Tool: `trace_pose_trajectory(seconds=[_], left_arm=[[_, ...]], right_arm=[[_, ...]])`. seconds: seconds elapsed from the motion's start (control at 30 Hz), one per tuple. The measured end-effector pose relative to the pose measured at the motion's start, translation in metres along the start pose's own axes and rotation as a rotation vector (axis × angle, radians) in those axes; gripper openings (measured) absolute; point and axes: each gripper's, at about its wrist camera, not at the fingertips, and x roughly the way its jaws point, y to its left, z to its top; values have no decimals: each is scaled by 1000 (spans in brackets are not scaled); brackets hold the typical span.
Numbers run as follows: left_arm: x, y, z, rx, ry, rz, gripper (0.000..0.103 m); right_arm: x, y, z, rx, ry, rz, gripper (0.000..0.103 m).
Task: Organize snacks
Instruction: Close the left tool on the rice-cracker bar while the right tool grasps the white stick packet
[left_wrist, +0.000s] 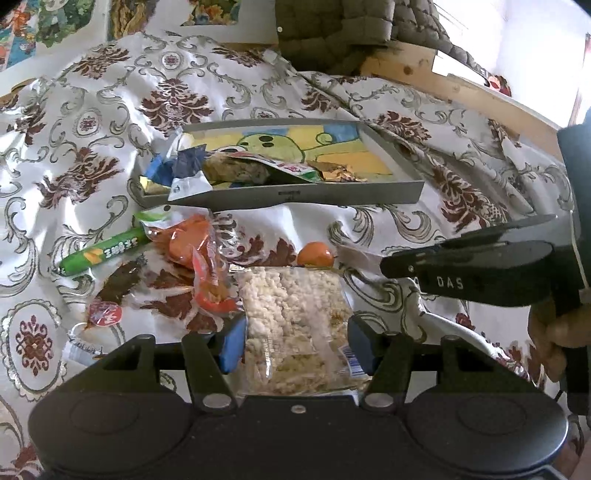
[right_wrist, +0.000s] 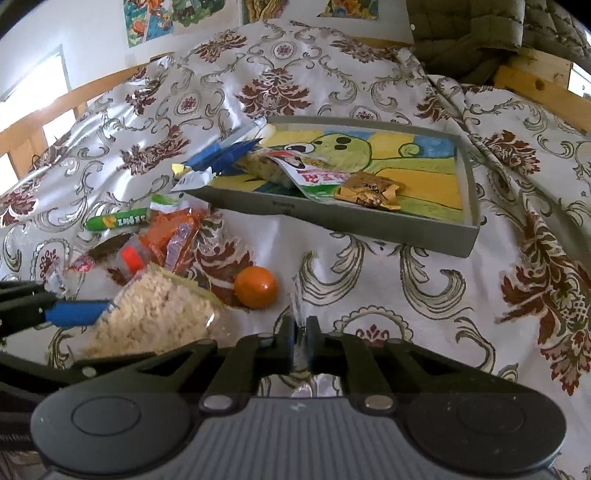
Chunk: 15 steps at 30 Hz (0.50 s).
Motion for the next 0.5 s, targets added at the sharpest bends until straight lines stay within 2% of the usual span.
trace_pose_trajectory(seconds=[0.23,0.5], left_arm=[[-10,3,1,-25,-53,4,60],[-11,6,3,-45,-71,9,60]], right_arm=[[-6,4,-1,-15,-19,9,5],[4,3,-3,-8,17,18,5]])
